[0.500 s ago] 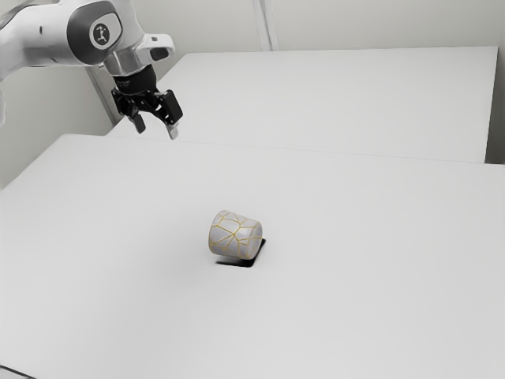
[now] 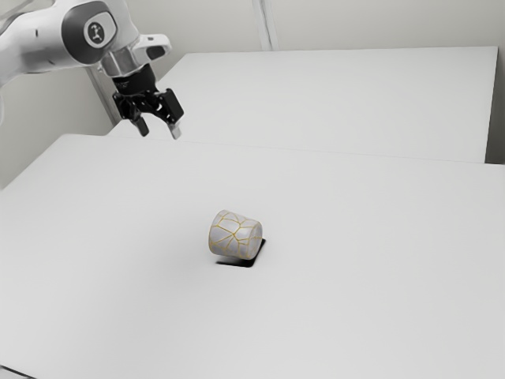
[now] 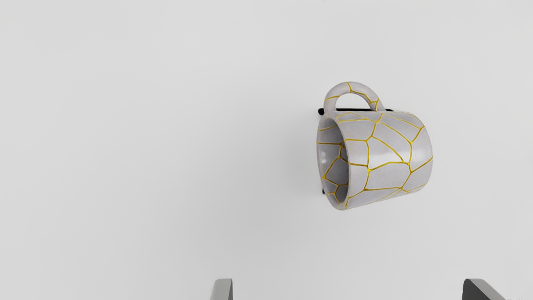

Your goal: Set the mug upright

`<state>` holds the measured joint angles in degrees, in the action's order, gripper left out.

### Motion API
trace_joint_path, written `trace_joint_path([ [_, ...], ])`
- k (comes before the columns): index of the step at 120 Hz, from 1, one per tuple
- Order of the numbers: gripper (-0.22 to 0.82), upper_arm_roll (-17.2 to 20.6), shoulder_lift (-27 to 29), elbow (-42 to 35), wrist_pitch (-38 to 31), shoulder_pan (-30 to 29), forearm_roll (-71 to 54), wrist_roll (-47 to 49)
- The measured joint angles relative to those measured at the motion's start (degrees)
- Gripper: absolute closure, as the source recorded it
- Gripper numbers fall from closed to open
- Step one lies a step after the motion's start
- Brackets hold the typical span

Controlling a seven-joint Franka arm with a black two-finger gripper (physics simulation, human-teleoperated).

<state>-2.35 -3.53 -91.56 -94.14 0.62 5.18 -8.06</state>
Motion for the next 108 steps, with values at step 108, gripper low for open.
trace_joint_path([
  [108, 0.0, -9.88, -17.05, -17.38, 3.71, -4.73, 51.26, -29.13],
])
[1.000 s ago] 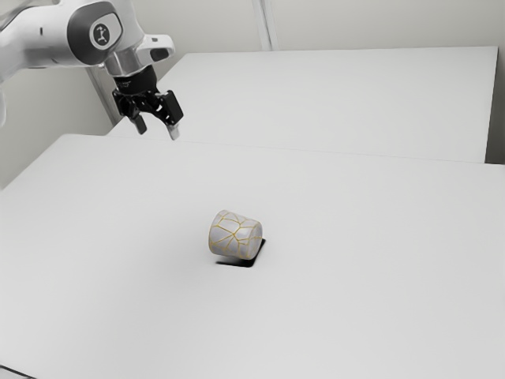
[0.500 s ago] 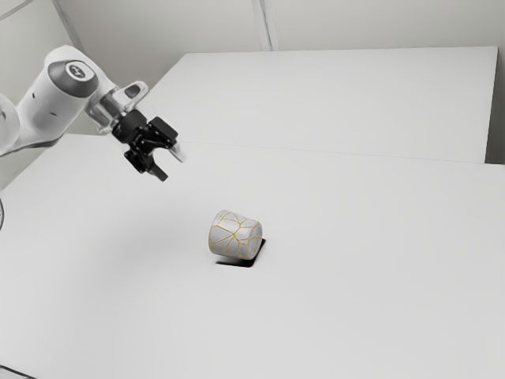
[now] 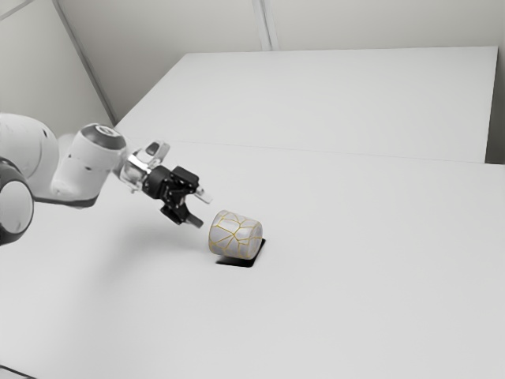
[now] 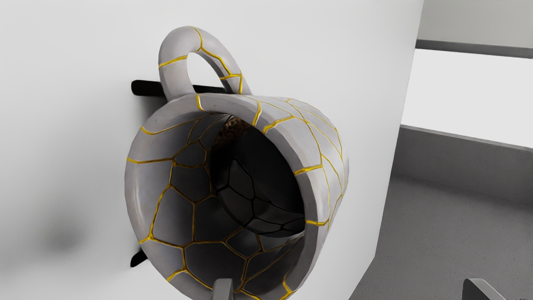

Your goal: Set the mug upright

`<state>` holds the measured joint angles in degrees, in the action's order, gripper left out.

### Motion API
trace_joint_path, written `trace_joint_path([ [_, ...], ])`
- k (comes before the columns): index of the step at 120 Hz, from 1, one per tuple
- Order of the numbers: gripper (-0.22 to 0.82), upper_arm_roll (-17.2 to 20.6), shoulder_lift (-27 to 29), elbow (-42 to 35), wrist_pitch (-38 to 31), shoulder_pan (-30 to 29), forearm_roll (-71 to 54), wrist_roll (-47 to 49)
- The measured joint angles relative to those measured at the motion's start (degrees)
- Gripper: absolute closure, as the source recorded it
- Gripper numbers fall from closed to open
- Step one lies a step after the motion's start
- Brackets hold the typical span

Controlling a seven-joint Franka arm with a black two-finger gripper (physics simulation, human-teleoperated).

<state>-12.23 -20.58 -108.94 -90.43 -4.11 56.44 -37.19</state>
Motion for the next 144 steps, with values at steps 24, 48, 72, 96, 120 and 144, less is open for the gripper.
trace_joint_path([
  [24, 0.0, 1.34, -1.22, -3.63, 0.14, 0.29, 6.94, -3.34],
  [48, 0.0, 2.35, -1.66, -4.0, 1.22, -0.36, 11.75, -6.04],
  [72, 0.46, 2.3, -1.87, -4.01, 1.86, -0.52, 13.2, -8.44],
  [96, 0.69, 2.3, -3.12, -4.1, 2.0, -1.15, 13.15, -10.27],
  [120, 0.76, 2.3, -3.6, -4.11, 1.71, -1.34, 12.53, -11.6],
  [144, 0.78, 2.1, 3.15, -4.0, 1.09, -1.7, 8.85, -12.32],
])
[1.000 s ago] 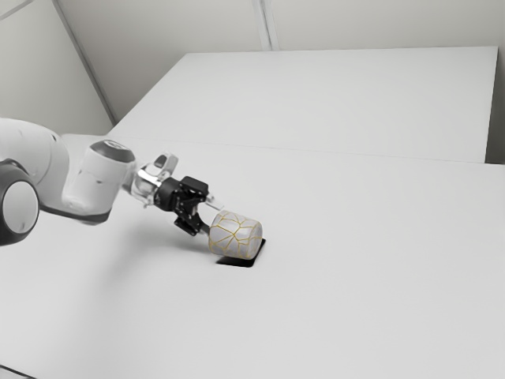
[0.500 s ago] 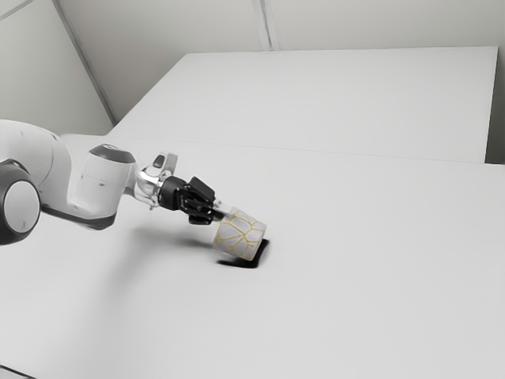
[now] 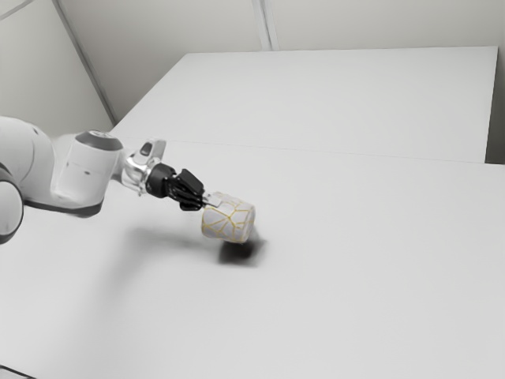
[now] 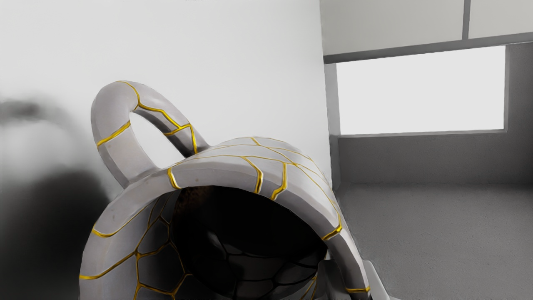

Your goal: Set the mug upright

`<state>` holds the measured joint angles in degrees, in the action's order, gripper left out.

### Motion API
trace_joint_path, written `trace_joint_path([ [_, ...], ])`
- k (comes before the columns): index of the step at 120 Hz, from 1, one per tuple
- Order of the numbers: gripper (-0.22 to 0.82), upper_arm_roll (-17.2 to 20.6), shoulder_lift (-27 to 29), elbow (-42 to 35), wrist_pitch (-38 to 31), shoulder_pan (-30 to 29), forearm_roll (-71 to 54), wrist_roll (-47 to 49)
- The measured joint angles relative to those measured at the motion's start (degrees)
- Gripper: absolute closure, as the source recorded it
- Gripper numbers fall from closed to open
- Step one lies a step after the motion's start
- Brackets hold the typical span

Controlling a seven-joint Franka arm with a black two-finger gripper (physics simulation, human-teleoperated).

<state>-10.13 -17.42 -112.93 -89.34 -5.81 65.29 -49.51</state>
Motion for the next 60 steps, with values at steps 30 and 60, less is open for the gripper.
trace_joint_path([
  [30, 0.79, 0.2, 9.59, 0.37, -7.52, 2.4, -27.04, 5.08],
  [60, 0.79, 3.91, 11.41, 0.58, -17.7, 3.99, -51.33, 11.58],
])
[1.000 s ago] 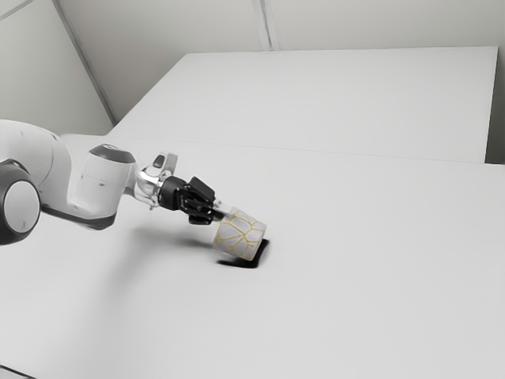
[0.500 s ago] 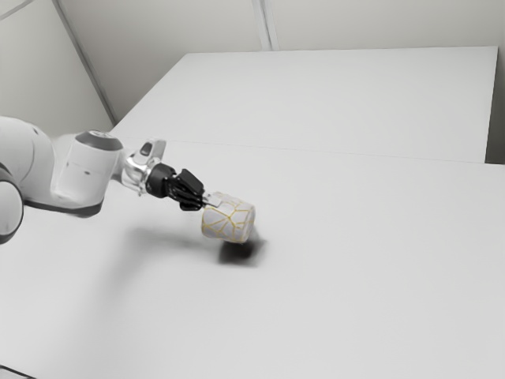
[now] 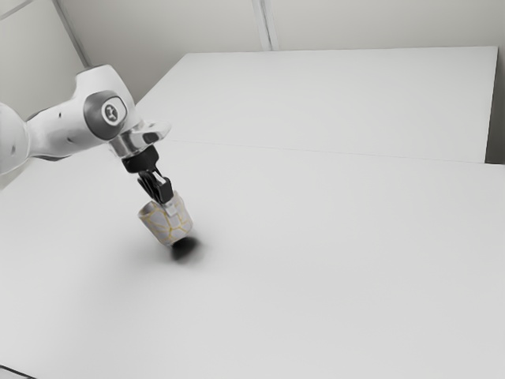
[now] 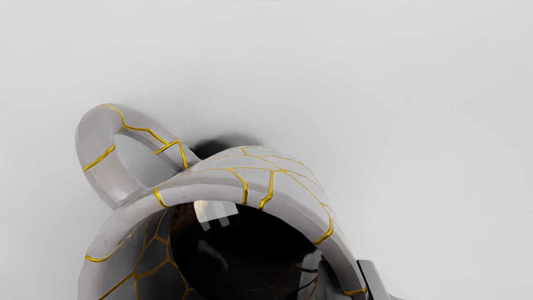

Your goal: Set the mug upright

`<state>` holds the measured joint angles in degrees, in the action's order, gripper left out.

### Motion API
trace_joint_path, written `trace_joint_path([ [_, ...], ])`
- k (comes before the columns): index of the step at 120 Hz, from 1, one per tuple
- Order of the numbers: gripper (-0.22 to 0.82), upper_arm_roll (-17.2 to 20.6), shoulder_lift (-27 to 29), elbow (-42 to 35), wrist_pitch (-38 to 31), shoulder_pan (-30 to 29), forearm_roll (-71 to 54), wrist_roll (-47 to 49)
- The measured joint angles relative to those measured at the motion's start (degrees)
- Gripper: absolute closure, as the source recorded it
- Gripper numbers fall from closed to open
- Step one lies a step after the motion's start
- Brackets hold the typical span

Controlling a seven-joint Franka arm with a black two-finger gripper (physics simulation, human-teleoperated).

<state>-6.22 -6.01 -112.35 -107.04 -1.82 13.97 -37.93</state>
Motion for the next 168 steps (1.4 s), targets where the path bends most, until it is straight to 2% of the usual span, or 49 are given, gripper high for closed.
trace_joint_path([
  [19, 0.79, 1.35, 0.19, -0.73, -6.77, 0.12, -8.83, 3.81],
  [56, 0.76, 1.8, -0.51, -8.8, -19.83, 0.07, -15.96, 9.34],
  [63, 0.7, 1.81, -0.6, -9.73, -21.15, 0.08, -16.06, 10.02],
  [83, 0.35, 1.91, -0.27, -10.25, -23.33, 0.18, -16.01, 11.54],
  [96, 0.21, 2.02, 0.72, -10.24, -23.83, 0.13, -15.94, 12.32],
  [108, 0.13, 2.09, 3.3, -9.25, -22.2, 0.26, -15.15, 12.99],
  [124, 0.07, 2.09, 3.69, 0.01, -14.66, 0.54, -13.67, 14.51],
  [145, 0.03, 2.09, 2.09, 14.0, -2.39, 1.25, -12.15, 16.45],
  [168, 0.01, 2.21, 2.14, 20.51, 6.59, 1.91, -11.77, 17.99],
])
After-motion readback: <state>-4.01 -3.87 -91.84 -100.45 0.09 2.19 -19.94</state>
